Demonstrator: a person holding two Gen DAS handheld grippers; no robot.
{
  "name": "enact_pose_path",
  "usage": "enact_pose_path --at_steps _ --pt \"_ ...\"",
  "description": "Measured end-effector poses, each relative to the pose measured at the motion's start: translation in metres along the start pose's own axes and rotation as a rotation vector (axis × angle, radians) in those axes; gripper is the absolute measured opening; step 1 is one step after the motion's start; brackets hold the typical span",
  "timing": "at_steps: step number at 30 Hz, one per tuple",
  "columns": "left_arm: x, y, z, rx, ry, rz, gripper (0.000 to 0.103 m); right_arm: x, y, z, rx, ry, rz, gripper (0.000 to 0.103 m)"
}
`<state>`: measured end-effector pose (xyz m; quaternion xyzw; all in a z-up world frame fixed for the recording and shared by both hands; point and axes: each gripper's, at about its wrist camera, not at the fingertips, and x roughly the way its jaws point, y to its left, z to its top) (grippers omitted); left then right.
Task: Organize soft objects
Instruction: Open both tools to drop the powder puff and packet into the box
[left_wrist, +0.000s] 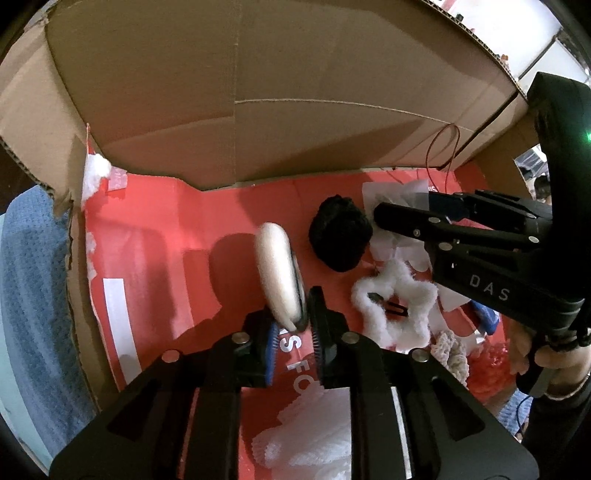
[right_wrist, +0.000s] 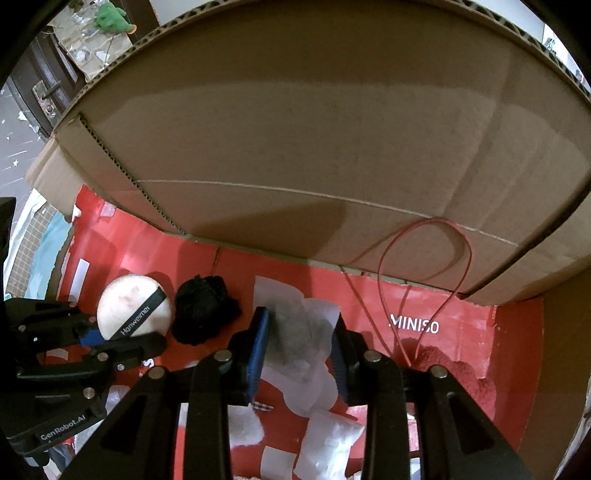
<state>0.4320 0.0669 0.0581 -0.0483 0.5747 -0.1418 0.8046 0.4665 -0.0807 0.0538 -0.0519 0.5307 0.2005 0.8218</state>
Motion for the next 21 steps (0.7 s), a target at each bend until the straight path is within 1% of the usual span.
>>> enact_pose_path --at_steps 2,3,4,5,6,8,9,10,15,18,21 --pt "-0.001 -0.001 0.0 -0.002 -0.004 -0.003 0.027 0.0 0.001 -0.001 0.0 0.0 -0.002 0.039" --pt "-0.001 -0.001 0.0 -0.002 -0.006 -0.002 0.03 0.0 0.001 -0.001 -0.001 0.0 -0.003 0.041" --pt "-0.001 -0.002 0.0 0.002 -0.008 -0.002 0.038 0.0 0.002 -0.001 -0.004 0.001 -0.007 0.041" --pt "-0.002 -0.004 0.0 0.008 -0.013 -0.006 0.051 0.0 0.003 -0.001 -0.005 0.002 -0.008 0.041" --pt "-0.002 -0.006 -0.001 0.012 -0.017 -0.011 0.054 0.0 0.003 -0.001 -0.005 0.002 -0.008 0.041" --pt "-0.004 -0.009 -0.002 0.022 -0.029 0.013 0.055 0.0 0.004 -0.001 -0.002 0.002 -0.005 0.042" --pt "-0.004 -0.01 -0.002 0.026 -0.032 0.022 0.056 0.0 0.003 -0.002 -0.002 0.003 -0.007 0.044" --pt "-0.005 -0.01 -0.002 0.026 -0.033 0.02 0.057 0.0 0.003 -0.002 -0.003 0.003 -0.009 0.047" --pt "-0.011 -0.01 -0.003 0.024 -0.042 0.012 0.057 -0.005 0.004 -0.002 -0.008 -0.007 -0.016 0.054" --pt "-0.017 -0.013 -0.005 0.025 -0.053 0.011 0.061 -0.012 0.006 -0.003 -0.009 -0.019 -0.023 0.056" --pt "-0.022 -0.015 -0.007 0.029 -0.06 0.018 0.063 -0.021 0.007 -0.005 -0.008 -0.033 -0.028 0.065"
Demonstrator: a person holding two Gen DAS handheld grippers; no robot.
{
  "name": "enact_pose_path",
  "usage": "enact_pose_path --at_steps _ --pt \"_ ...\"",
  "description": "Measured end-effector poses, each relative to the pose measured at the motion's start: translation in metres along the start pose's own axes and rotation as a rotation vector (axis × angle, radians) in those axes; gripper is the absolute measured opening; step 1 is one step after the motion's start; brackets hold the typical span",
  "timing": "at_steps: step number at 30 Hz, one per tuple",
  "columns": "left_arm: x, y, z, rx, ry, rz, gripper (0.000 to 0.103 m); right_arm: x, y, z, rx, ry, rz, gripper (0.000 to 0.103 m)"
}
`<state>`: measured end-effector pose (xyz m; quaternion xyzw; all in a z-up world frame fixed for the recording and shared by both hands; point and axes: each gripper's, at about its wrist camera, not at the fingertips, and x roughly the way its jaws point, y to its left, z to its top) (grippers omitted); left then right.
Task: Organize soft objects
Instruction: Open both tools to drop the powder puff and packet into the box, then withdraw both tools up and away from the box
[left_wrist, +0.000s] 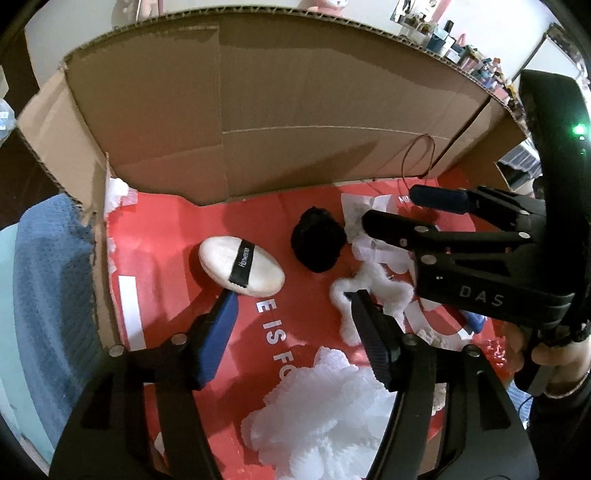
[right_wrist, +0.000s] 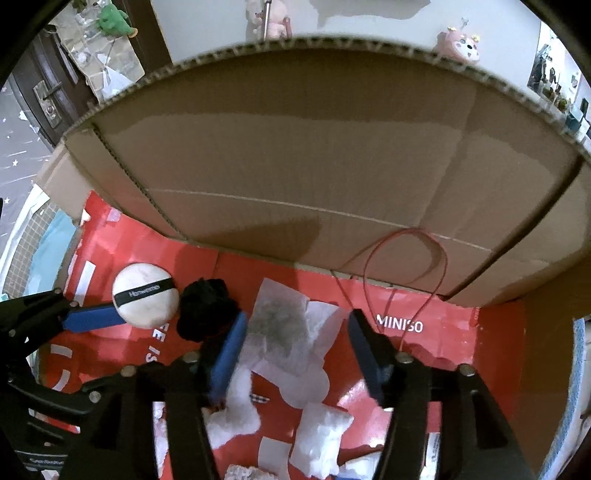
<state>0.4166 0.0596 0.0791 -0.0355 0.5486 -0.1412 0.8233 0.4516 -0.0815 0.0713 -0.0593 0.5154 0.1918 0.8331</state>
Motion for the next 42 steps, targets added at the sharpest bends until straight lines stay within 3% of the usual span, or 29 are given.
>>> enact_pose_path --at_steps 16,18,20,26,28,33,37,42 --pt "-0.041 -0.021 -0.021 0.002 -0.068 -0.014 0.067 -0.064 -0.006 -0.017 0.03 -0.092 0.001 0.07" --pt "-0.056 -0.024 -0.028 0.005 -0.106 -0.006 0.068 -0.075 -0.01 -0.019 0.036 -0.111 0.006 0.073" --pt "-0.068 -0.029 -0.035 0.013 -0.142 -0.005 0.075 -0.089 -0.01 -0.026 0.037 -0.136 0.004 0.075" --pt "-0.106 -0.048 -0.062 0.044 -0.26 0.032 0.076 -0.134 -0.003 -0.049 0.021 -0.219 -0.035 0.087" --pt "-0.118 -0.053 -0.072 0.046 -0.306 0.054 0.079 -0.146 -0.002 -0.057 0.02 -0.247 -0.044 0.094" --pt "-0.141 -0.067 -0.098 0.065 -0.427 0.114 0.084 -0.18 0.0 -0.086 0.023 -0.349 -0.095 0.103" --pt "-0.147 -0.075 -0.115 0.064 -0.508 0.129 0.094 -0.198 -0.006 -0.11 0.058 -0.412 -0.067 0.103" --pt "-0.141 -0.084 -0.136 0.056 -0.598 0.155 0.096 -0.204 -0.012 -0.139 0.077 -0.478 -0.081 0.103"
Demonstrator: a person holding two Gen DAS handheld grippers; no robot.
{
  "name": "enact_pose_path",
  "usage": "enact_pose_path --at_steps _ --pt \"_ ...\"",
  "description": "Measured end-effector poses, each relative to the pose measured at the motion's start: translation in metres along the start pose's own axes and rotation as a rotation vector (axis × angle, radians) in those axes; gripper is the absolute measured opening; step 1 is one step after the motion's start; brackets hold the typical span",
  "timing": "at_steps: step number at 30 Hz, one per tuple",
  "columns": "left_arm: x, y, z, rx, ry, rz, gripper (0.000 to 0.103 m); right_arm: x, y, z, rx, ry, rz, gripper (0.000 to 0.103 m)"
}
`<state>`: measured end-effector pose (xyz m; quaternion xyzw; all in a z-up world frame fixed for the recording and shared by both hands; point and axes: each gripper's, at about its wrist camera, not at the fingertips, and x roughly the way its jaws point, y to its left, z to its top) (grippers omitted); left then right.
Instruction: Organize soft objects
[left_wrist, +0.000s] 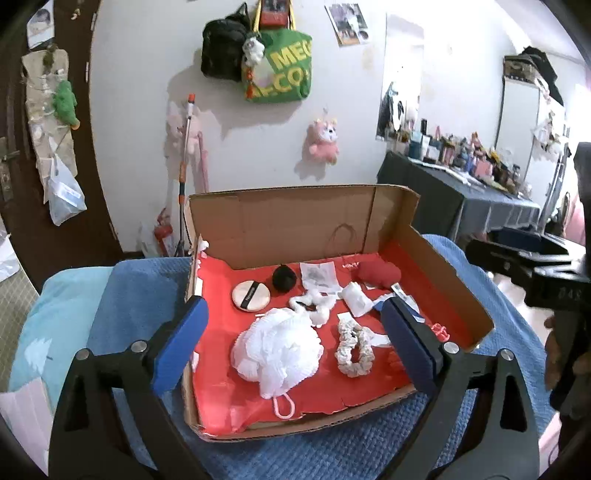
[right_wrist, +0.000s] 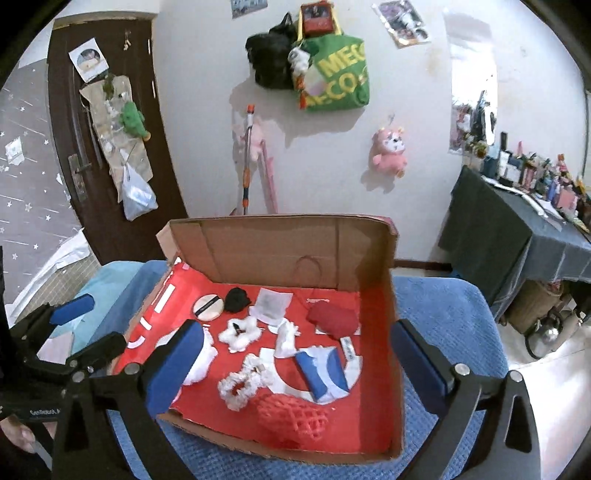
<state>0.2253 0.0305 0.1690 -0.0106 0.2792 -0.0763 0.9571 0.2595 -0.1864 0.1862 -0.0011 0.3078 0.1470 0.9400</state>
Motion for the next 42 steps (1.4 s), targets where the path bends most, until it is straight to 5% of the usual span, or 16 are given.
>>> enact_pose_path --at_steps 8,14,42 --pt "0.016 -0.014 -0.038 -0.016 -0.085 0.022 0.096 0.001 -0.002 -0.058 -0.054 -0.146 -0.102 0.103" --pt "0.035 -0.022 -0.059 0.009 -0.115 0.071 0.096 0.03 -0.004 -0.09 -0.062 -0.159 -0.115 0.103" --pt "0.063 -0.009 -0.077 -0.016 -0.054 0.131 0.096 0.062 -0.008 -0.109 -0.043 -0.09 -0.111 0.103"
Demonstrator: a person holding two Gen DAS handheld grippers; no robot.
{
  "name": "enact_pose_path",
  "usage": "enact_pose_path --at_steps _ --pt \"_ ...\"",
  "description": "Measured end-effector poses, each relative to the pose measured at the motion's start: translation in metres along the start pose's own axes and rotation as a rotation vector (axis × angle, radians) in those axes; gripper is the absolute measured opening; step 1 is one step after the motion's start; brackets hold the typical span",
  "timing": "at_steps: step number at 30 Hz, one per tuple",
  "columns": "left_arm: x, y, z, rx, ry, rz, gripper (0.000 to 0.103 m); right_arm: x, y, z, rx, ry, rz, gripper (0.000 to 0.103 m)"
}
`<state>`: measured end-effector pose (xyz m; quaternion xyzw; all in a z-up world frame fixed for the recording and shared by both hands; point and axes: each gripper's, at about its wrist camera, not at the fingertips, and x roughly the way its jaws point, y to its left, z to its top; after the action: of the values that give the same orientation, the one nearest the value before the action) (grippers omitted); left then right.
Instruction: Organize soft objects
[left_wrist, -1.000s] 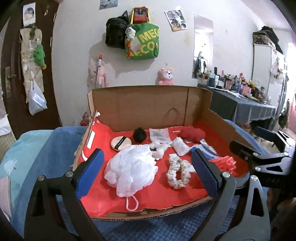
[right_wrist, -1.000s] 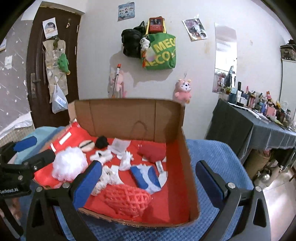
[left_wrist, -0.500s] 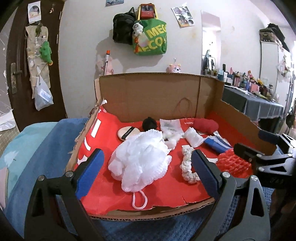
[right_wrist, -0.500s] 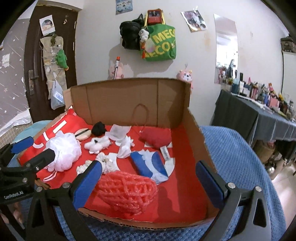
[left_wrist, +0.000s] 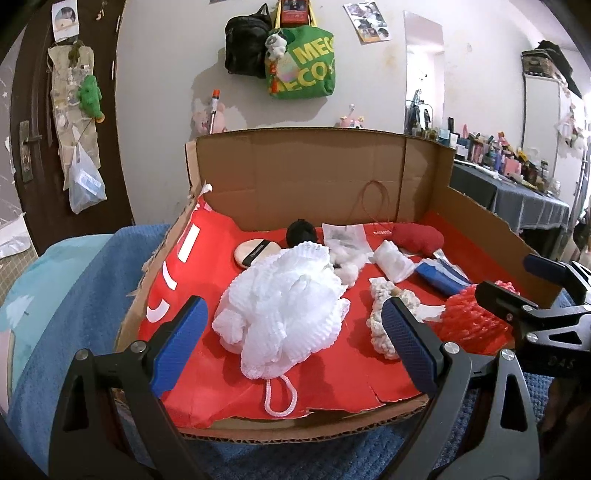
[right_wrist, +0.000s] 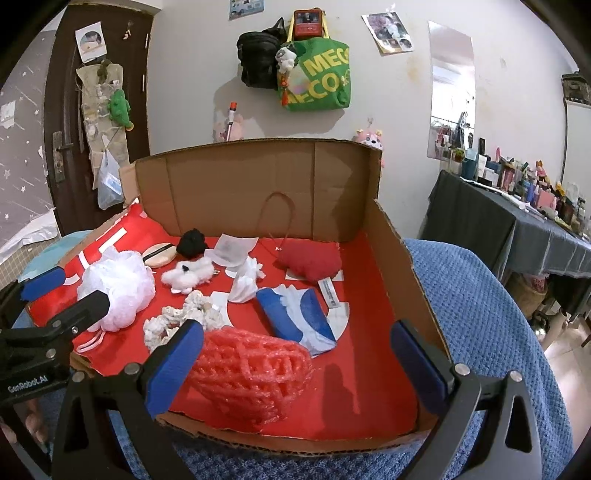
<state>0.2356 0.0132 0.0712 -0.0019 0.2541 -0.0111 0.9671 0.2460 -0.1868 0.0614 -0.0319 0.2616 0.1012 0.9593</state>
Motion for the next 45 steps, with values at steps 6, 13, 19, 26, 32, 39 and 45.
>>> enact_pose_path --at_steps 6,13,19,26,32,39,45 --pt "0.002 -0.0005 -0.0008 0.004 0.01 0.0 0.096 0.0013 0.0012 -0.0003 -0.001 0.006 -0.002 0.103" --pt "0.002 -0.0009 -0.001 0.003 0.012 0.001 0.096 0.0023 0.0008 -0.0005 0.004 0.011 -0.003 0.103" --pt "0.0031 -0.0011 -0.0015 0.004 0.013 0.002 0.096 0.0026 0.0008 -0.0006 0.002 0.014 -0.004 0.103" --pt "0.0043 -0.0019 -0.0037 0.004 0.019 0.004 0.096 0.0025 0.0009 -0.0007 0.002 0.014 -0.005 0.103" --pt "0.0046 -0.0015 -0.0029 0.004 0.019 0.003 0.096 0.0024 0.0008 -0.0012 0.001 0.015 -0.006 0.103" --pt "0.0046 -0.0013 -0.0027 0.005 0.019 0.003 0.096 0.0025 0.0011 -0.001 0.0 0.015 -0.005 0.103" --pt "0.0045 -0.0013 -0.0027 0.004 0.02 0.003 0.096 0.0029 0.0013 -0.0005 0.0 0.016 -0.006 0.103"
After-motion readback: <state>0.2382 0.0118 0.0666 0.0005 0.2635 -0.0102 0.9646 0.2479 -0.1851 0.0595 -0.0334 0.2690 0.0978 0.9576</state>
